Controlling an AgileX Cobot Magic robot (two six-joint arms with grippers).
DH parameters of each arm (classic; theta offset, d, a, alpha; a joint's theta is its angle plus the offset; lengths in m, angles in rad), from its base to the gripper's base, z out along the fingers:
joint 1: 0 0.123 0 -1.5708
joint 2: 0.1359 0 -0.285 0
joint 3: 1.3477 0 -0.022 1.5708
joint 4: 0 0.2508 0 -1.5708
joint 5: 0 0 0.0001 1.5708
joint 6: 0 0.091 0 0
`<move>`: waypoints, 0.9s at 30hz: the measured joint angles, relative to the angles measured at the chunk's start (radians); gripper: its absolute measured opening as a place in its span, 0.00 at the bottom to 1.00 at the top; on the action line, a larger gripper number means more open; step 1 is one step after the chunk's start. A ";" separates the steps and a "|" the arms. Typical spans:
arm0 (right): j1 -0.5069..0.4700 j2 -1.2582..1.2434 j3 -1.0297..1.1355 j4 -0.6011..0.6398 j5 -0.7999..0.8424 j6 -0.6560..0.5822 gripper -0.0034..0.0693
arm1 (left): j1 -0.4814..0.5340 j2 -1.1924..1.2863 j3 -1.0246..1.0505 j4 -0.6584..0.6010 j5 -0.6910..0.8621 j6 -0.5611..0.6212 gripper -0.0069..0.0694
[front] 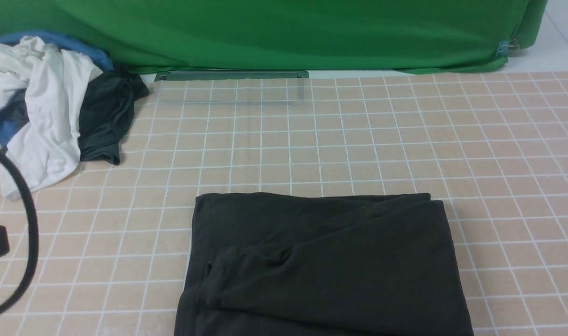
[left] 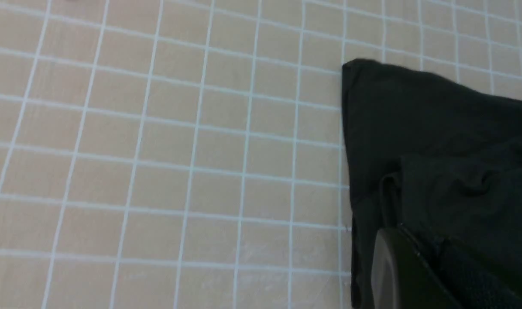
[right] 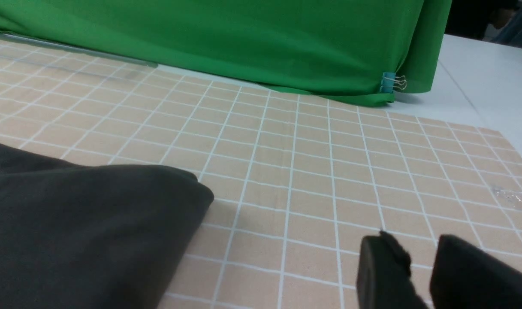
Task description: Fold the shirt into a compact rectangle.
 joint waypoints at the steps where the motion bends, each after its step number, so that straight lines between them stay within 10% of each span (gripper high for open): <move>1: 0.000 0.000 0.000 0.000 0.000 0.000 0.33 | 0.000 -0.057 0.043 -0.085 -0.057 0.054 0.11; 7: 0.000 0.000 0.000 0.000 0.000 0.000 0.36 | 0.000 -0.269 0.268 -0.386 -0.406 0.147 0.11; 14: 0.000 0.000 0.000 0.000 0.000 0.000 0.37 | 0.000 -0.354 0.451 -0.441 -0.616 0.172 0.11; 27: 0.000 0.000 0.000 0.000 0.000 0.000 0.37 | 0.000 -0.355 0.574 -0.086 -0.616 0.199 0.11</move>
